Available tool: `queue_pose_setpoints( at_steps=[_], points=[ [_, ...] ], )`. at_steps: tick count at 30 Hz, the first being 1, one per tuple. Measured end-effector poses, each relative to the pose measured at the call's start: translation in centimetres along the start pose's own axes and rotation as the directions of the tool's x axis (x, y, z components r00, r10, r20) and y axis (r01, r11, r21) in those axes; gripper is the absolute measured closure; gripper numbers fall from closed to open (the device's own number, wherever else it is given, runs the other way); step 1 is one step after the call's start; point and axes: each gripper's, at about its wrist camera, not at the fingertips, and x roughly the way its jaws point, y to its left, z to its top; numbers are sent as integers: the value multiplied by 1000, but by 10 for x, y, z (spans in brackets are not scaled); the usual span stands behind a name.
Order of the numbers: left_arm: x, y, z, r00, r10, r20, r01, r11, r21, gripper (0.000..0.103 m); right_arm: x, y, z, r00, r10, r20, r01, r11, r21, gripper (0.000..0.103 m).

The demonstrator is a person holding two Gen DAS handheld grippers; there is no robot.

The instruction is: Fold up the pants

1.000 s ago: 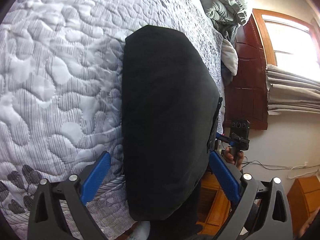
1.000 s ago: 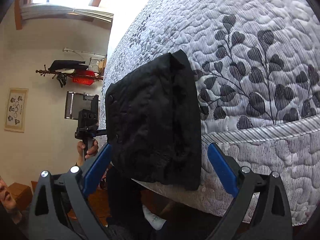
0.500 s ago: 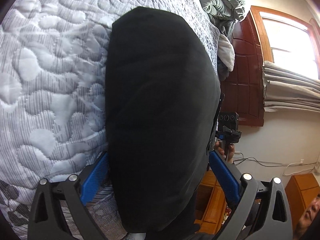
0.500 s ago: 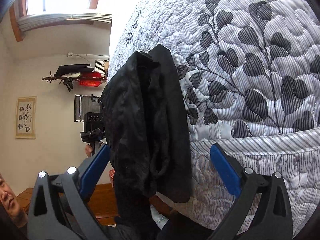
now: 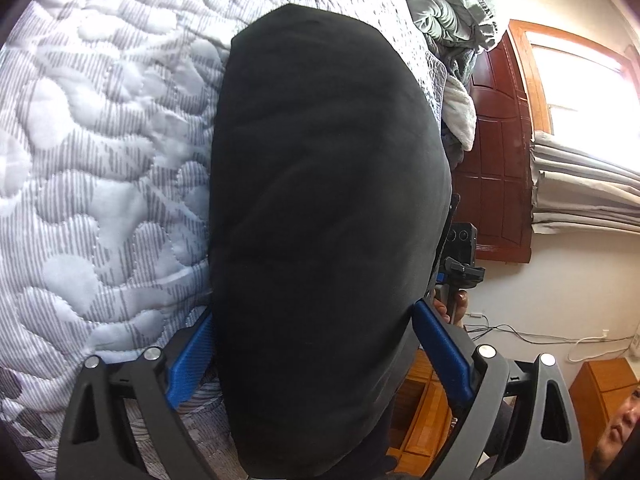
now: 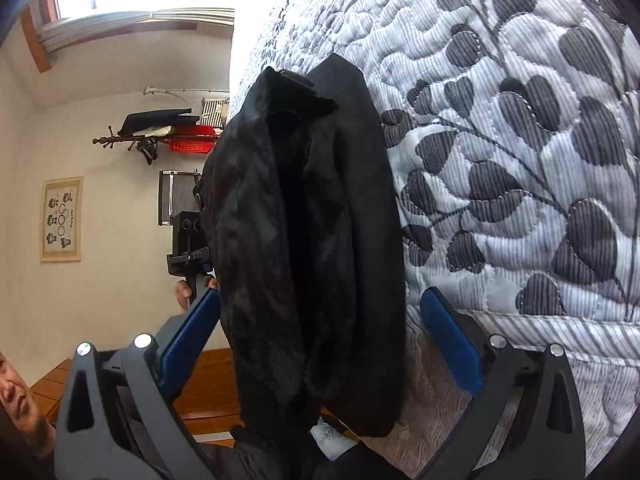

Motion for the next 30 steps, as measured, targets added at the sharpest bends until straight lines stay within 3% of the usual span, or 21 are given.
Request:
queue_pose_setpoints(
  at_steps=[7,9,16,19,21,23,26,30],
  points=[
    [3,-1,4,1000,10,-8,-10,1000,0,10,14,6,7,999,31,-14,-31,1000,5,2],
    [5,-1,4,1000,14,-2,-14,1000,0,16,16,6,7,999,25,-26,-25,1000,-7,2],
    [9,1,2,1000,14,9,-14,1000,-5,22,19,7,8,999,38,-22,-38,999,-1,2],
    [10,0,1,1000,25,13,-25,1000,-11,32,23,13,5,1000,20,-18,-21,999,-27,3],
    [10,-1,1,999,31,19,-31,999,-19,41,24,16,5,1000,-13,-23,12,999,-45,13],
    [9,-2,1,999,40,27,-40,999,-20,46,23,18,5,999,-29,-21,28,998,-60,35],
    [8,-8,-2,998,50,40,-49,999,-8,56,21,23,2,999,-38,-5,37,995,-93,53],
    [6,-14,-3,997,52,59,-52,999,6,64,21,34,-4,999,-50,16,52,993,-108,62]
  ],
)
